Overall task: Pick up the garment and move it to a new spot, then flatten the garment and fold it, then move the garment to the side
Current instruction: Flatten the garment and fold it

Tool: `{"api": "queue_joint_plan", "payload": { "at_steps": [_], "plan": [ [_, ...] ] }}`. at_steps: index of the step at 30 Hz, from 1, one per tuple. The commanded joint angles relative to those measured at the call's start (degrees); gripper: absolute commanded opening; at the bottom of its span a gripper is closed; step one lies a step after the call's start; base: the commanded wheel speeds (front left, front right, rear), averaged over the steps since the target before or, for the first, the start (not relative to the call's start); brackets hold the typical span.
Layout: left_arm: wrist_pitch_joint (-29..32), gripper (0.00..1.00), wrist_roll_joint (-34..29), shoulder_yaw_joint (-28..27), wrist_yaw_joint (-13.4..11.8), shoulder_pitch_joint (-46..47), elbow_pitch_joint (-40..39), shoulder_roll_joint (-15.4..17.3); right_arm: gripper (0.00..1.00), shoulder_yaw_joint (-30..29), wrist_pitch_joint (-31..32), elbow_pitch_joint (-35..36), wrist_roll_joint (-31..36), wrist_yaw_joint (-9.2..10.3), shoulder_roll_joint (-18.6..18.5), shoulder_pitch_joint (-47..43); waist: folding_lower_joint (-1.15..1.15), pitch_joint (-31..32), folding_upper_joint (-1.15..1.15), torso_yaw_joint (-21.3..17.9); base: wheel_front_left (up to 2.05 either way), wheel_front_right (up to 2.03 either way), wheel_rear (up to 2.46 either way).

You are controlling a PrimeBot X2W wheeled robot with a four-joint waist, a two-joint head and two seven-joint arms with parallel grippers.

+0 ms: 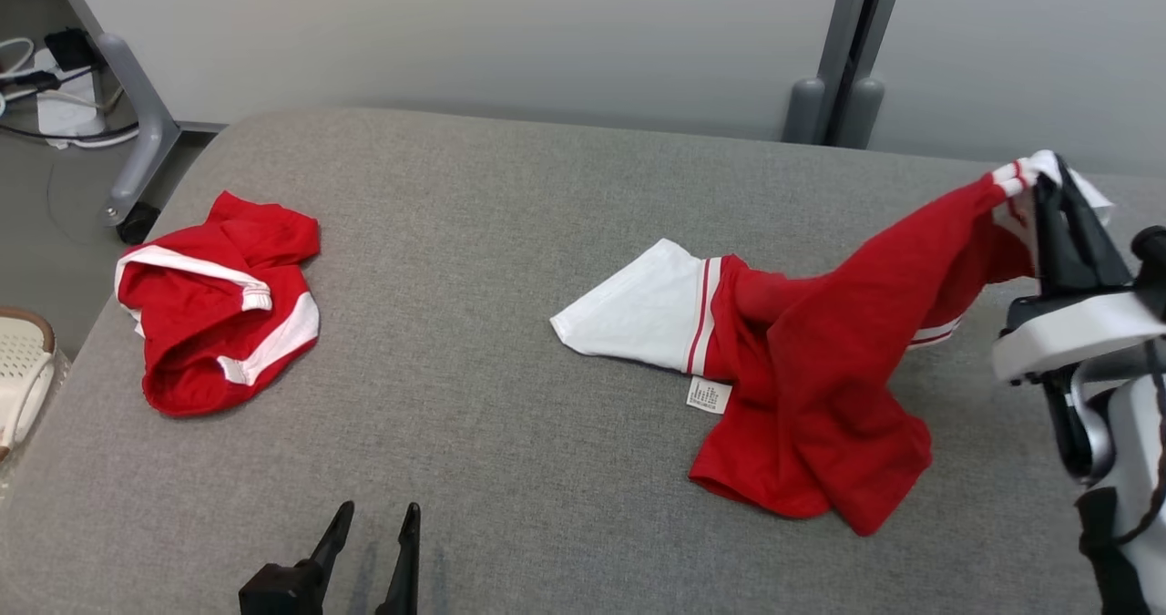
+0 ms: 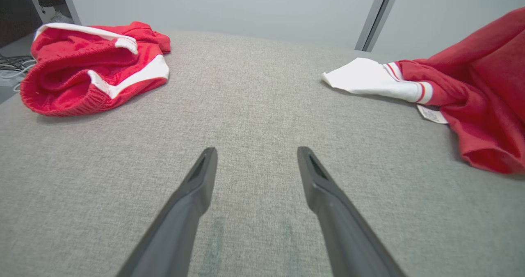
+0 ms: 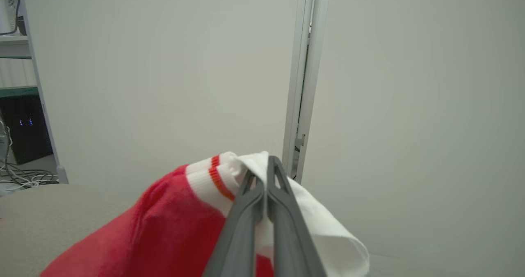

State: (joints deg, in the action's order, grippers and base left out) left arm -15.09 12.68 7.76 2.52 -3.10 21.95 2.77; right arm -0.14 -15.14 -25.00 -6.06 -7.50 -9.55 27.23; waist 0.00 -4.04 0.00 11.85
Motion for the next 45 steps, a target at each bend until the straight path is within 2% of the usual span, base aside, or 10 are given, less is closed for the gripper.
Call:
{"api": "queue_joint_plan", "payload": {
  "at_steps": [1,2,3,4,7,11,27,36,42,45],
  "plan": [
    [-0.11,1.0,0.12,0.09,0.22,1.53,-0.2,0.21,0.0,-2.01,-0.01,-2.24,1.05,0.02,-1.08,1.14,0.0,-1.57,0.0,0.4,0.0,0.0,0.0],
    [-0.11,1.0,0.1,0.31,0.26,1.97,-0.17,0.22,0.0,-3.21,-0.01,-4.15,2.18,0.02,-1.79,1.71,0.0,-2.05,0.0,0.48,0.0,0.0,0.0],
    [-0.11,1.0,0.19,0.54,0.23,2.34,-0.17,0.21,0.6,-4.76,-0.01,-6.14,3.09,0.02,-2.3,2.29,0.0,-2.47,0.0,0.55,0.0,0.0,0.0],
    [-0.11,1.0,0.3,0.74,0.15,2.72,-0.16,0.21,1.0,-6.15,-0.01,-7.57,3.69,0.02,-2.44,3.19,0.0,-2.87,0.0,0.57,0.0,0.0,0.0],
    [-0.11,1.0,0.51,1.3,0.01,3.54,0.04,0.22,1.0,-10.23,-0.01,-11.06,6.11,0.02,-2.37,4.03,0.0,-3.63,0.0,0.39,0.0,0.0,0.0],
    [-0.11,1.0,0.64,1.44,-0.32,4.02,0.2,0.22,1.0,-11.99,-0.01,-12.63,7.74,0.02,-1.19,1.51,0.0,-3.75,0.0,-0.64,0.0,0.0,0.0],
    [-0.11,1.0,1.7,2.58,0.44,4.14,-0.28,0.23,1.0,-9.0,-0.01,-6.63,4.33,0.02,5.35,-13.93,0.0,-1.85,0.0,-6.7,0.0,0.0,0.0],
    [-0.11,1.0,6.49,13.09,4.0,8.33,2.17,0.24,1.0,-5.99,-0.01,-5.44,3.14,0.02,6.43,-15.5,0.0,-3.64,0.0,-12.59,0.0,0.0,0.0],
    [-0.11,1.0,12.73,18.74,4.96,12.7,6.65,0.26,1.0,-5.57,-0.01,-4.43,3.52,0.02,6.48,-14.15,0.0,-6.04,0.0,-16.68,0.0,0.0,0.0],
    [-0.11,1.0,14.89,19.51,4.98,14.67,8.69,0.24,1.0,-5.38,-0.01,-4.13,3.36,0.02,6.49,-13.63,0.0,-7.12,0.0,-18.49,0.0,0.0,0.0]
  ]
}}
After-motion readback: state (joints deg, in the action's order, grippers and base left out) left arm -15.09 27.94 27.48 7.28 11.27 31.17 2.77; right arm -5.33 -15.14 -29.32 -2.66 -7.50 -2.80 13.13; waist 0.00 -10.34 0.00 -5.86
